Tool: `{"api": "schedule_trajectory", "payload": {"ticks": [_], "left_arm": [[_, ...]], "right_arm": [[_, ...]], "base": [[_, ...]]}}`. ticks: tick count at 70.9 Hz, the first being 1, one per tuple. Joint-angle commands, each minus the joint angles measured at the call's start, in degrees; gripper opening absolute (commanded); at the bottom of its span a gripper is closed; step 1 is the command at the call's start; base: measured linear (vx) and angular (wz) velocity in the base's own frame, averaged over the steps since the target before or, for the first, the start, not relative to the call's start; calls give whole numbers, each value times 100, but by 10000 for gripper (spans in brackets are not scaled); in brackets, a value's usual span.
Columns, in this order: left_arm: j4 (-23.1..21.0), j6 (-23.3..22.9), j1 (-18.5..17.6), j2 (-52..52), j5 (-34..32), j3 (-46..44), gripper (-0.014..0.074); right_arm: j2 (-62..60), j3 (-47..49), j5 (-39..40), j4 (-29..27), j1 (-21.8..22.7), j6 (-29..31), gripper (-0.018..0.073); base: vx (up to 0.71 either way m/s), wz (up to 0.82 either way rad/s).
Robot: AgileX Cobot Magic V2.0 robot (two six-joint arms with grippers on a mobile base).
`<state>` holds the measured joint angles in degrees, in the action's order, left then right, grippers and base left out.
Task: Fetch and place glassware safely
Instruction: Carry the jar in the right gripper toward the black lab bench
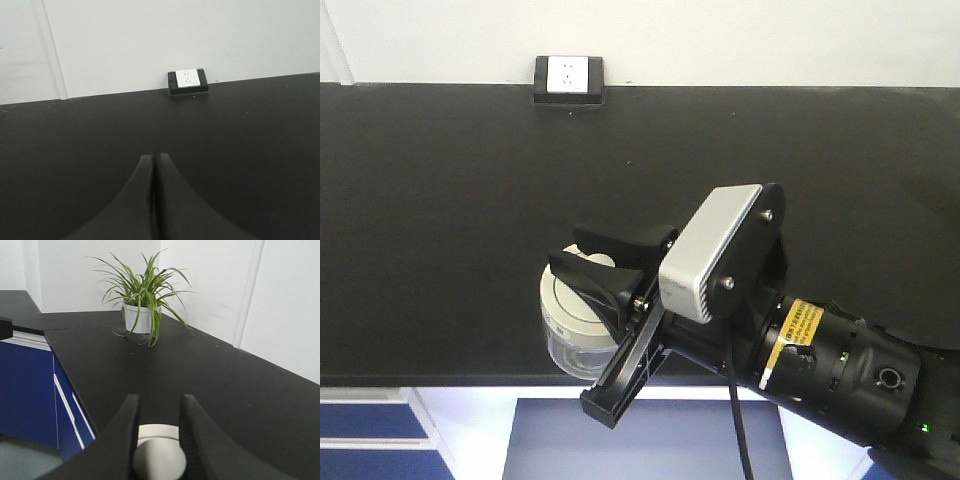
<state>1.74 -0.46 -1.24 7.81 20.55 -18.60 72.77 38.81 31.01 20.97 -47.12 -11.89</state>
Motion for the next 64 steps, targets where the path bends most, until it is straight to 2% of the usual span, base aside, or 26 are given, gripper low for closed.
{"api": "schedule_trajectory", "payload": {"ticks": [1,64], "left_arm": [[-35,-34,-27,54,-404,-146,-7],[-35,-34,-27,54,-404,-146,-7]], "right_arm": [[-166,182,570,-86,3,41,-3],[-166,182,570,-86,3,41,-3]], "base": [[18,3],[11,0]]}}
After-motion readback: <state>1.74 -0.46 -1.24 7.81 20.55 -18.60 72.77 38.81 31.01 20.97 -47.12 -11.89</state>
